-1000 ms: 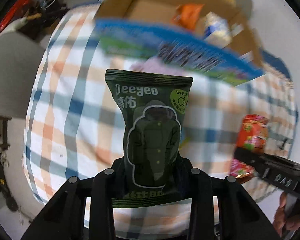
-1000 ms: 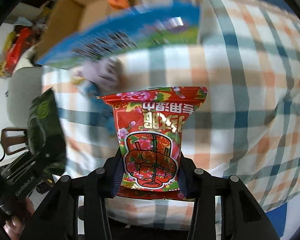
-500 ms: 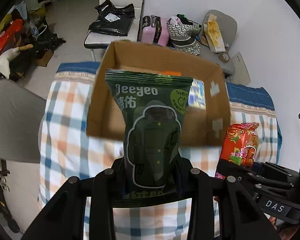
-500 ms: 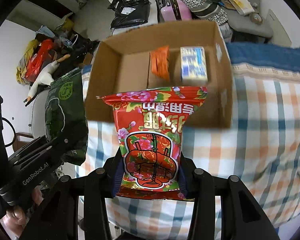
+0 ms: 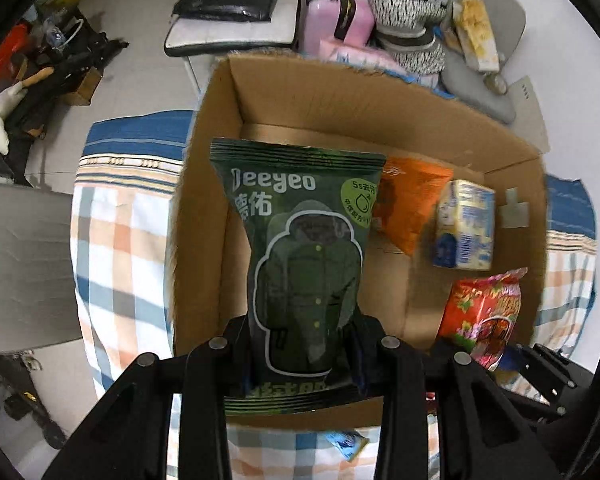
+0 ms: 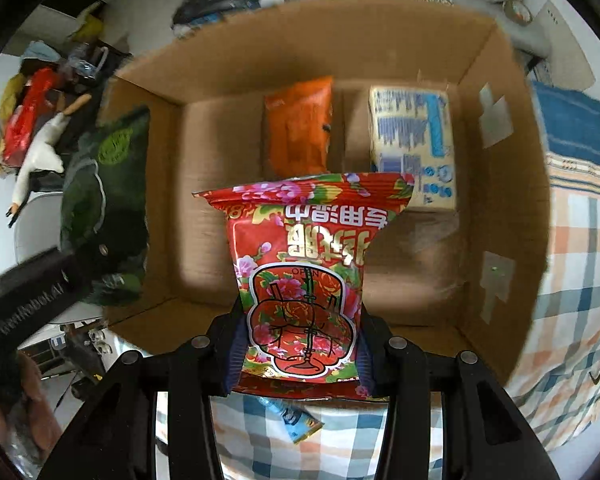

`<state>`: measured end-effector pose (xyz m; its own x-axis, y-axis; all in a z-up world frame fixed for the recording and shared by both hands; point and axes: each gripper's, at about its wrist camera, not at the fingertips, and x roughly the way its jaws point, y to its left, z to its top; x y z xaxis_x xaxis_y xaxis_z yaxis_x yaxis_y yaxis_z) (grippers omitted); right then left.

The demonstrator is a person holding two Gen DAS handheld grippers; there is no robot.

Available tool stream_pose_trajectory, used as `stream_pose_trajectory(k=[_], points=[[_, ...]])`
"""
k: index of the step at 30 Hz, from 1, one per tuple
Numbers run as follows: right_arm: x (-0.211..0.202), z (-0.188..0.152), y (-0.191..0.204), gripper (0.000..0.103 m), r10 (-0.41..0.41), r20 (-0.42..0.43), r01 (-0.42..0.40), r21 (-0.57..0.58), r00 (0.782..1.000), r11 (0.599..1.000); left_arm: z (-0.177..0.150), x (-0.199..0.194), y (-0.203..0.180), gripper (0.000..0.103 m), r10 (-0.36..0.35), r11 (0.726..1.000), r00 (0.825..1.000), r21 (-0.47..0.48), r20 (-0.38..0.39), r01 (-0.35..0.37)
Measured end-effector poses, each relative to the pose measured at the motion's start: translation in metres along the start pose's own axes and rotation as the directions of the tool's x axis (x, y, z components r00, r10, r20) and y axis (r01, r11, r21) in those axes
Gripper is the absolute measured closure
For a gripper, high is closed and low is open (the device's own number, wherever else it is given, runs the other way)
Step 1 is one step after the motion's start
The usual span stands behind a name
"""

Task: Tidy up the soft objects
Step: 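Lower both bags into the box and open both tools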

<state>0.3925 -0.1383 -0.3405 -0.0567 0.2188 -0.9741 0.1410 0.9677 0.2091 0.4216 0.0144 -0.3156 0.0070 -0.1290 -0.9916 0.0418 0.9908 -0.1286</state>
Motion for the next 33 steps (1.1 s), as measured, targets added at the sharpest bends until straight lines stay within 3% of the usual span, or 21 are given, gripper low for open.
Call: stream_pose_trajectory(k=[9, 16, 19, 21, 30, 33], points=[[0.047, 0.007, -0.008, 0.056, -0.039, -0.067, 0.04, 0.003, 0.997, 0.999, 0.042, 0.035, -0.002, 0.071, 0.017, 1.0, 0.998, 0.02, -0.063, -0.016], [0.067, 0.015, -0.008, 0.055, -0.044, -0.103, 0.043, -0.008, 0.994, 0.999, 0.064, 0.057, -0.011, 0.069, 0.072, 0.996, 0.994, 0.063, -0.088, -0.067], [0.074, 0.017, -0.001, 0.044, -0.041, -0.103, 0.042, 0.0, 0.994, 0.999, 0.067, 0.066, -0.011, 0.068, 0.098, 0.994, 0.989, 0.063, -0.11, -0.092], [0.073, 0.018, 0.001, 0.034, -0.056, -0.082, 0.056, -0.008, 0.995, 0.998, 0.069, 0.068, -0.011, 0.062, 0.107, 0.993, 0.988, 0.056, -0.109, -0.102], [0.064, 0.015, 0.004, 0.033, -0.079, -0.065, 0.079, -0.008, 0.995, 0.997, 0.063, 0.048, -0.009, 0.055, 0.078, 0.996, 0.995, 0.044, -0.066, -0.075], [0.058, 0.009, 0.003, 0.033, -0.092, -0.057, 0.092, -0.007, 0.994, 0.996, 0.052, 0.033, -0.007, 0.047, 0.076, 0.996, 0.997, 0.041, -0.03, -0.075]])
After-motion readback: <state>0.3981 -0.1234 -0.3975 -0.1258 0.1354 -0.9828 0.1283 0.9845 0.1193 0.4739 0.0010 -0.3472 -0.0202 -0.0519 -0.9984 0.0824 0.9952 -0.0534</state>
